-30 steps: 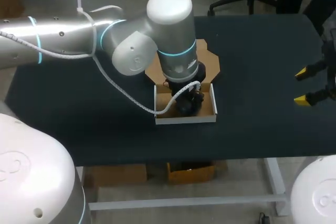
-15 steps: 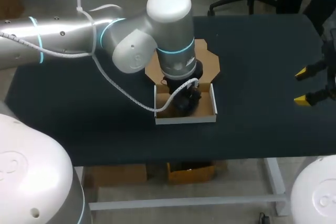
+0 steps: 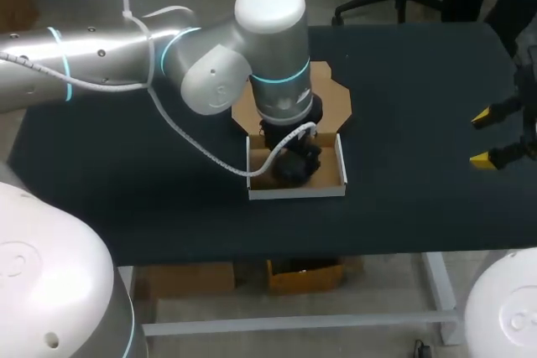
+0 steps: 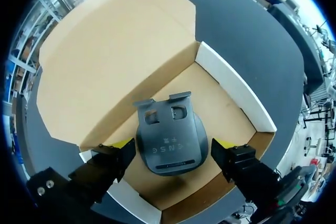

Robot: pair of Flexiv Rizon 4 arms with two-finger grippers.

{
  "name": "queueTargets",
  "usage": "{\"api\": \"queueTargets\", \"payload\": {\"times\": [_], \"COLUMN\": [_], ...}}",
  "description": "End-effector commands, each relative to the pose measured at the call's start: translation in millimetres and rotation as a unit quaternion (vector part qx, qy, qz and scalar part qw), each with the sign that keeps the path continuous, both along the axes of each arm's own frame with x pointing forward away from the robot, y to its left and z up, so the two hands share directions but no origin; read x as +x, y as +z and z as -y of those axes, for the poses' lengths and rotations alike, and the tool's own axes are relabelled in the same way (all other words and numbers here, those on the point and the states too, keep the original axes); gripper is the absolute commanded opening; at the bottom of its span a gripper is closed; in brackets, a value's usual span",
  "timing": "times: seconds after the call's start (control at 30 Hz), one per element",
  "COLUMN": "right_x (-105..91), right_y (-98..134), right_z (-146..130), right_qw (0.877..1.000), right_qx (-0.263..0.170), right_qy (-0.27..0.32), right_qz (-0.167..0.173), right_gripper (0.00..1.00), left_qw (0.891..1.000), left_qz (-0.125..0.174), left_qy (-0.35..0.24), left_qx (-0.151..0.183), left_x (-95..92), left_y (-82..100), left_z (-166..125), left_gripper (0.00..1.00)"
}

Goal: Assemble the packaging by folding the flat box into shape, placing the metal phone stand inside, and closing the box properly

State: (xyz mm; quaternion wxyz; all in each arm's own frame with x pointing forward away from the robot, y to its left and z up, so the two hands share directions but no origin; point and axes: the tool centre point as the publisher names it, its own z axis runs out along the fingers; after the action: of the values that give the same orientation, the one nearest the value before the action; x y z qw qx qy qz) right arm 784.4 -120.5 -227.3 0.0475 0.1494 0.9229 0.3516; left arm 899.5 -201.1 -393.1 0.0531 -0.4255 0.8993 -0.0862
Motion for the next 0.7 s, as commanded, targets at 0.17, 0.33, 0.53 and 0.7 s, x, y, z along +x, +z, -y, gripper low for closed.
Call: {"api": "queueTargets", "payload": {"times": [0.17,0.33,0.53,0.7], "right_x": [-1.2,-1.2,-1.2,-1.2], "right_y": [1.2,1.2,1.2,1.2], "right_z": [0.4,0.4,0.4,0.4], "right_qw": [1.000,1.000,1.000,1.000], "right_qx": [0.000,0.000,0.000,0.000], "right_qy": [0.000,0.000,0.000,0.000], "right_qz": [0.000,0.000,0.000,0.000], "right_gripper": [1.00,1.00,1.00,1.00], "left_qw": [1.000,0.999,0.994,0.990], "left_qz": [0.002,0.002,-0.019,-0.032], "left_qy": [0.016,0.050,0.108,0.137], "left_qx": [0.000,-0.004,0.000,-0.006], "left_x": [-2.1,-7.6,-9.3,-9.8], "left_y": [7.9,16.2,18.1,17.3], "left_z": [3.3,3.0,2.0,3.3], "left_gripper": [1.00,1.00,1.00,1.00]}}
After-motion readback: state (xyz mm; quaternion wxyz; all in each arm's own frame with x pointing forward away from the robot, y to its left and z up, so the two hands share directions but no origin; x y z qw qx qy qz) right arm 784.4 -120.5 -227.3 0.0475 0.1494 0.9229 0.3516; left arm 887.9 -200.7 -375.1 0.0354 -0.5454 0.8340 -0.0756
